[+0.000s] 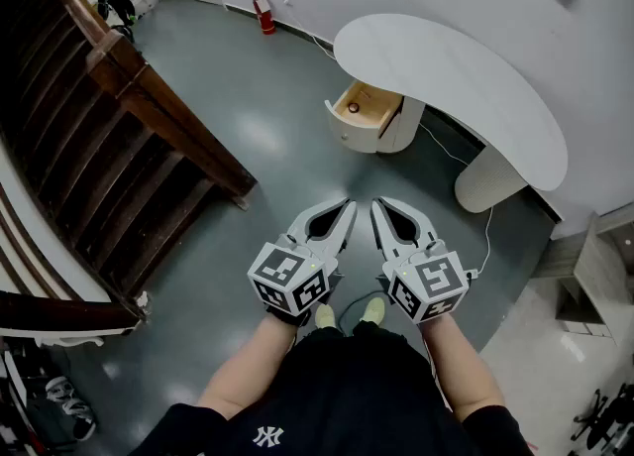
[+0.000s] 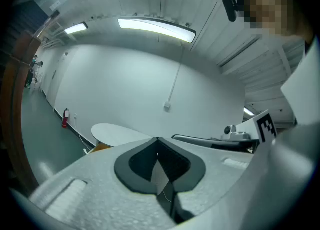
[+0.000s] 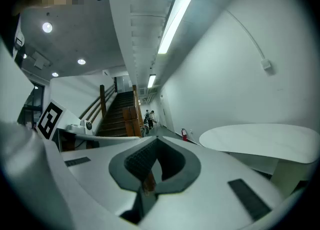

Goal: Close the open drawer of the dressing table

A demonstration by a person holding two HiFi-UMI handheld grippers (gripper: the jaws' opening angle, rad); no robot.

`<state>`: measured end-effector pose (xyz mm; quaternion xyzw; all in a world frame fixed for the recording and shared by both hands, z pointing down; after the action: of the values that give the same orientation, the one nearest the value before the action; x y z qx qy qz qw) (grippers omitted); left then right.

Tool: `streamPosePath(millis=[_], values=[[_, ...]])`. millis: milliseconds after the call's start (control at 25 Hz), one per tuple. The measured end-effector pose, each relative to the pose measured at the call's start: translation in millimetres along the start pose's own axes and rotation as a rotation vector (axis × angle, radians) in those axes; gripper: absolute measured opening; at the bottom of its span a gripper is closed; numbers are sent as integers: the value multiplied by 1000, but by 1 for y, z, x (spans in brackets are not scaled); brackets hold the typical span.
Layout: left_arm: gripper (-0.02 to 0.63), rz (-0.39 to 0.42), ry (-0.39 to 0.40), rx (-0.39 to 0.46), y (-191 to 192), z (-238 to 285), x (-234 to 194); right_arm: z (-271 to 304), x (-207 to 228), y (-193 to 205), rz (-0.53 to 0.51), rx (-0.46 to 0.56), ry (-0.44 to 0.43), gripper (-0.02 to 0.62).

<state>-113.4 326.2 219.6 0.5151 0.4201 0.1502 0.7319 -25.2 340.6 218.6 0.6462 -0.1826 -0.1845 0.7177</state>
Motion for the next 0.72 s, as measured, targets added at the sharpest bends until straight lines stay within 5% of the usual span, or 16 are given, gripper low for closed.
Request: streamPosePath(millis=[720], values=[[9, 14, -30, -2, 12, 14, 9, -16, 21, 1, 63, 35, -21, 15]])
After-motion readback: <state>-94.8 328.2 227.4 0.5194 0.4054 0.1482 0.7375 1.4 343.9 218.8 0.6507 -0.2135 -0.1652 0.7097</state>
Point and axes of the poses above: the fingertips, and each gripper's own axes: z forward along the fingers, x to its right, y out of its underside, the point moved 4 cm from there along -z, backward along the fingers, and after that the axes turned 11 degrees about -z, right-handed, at the moved point
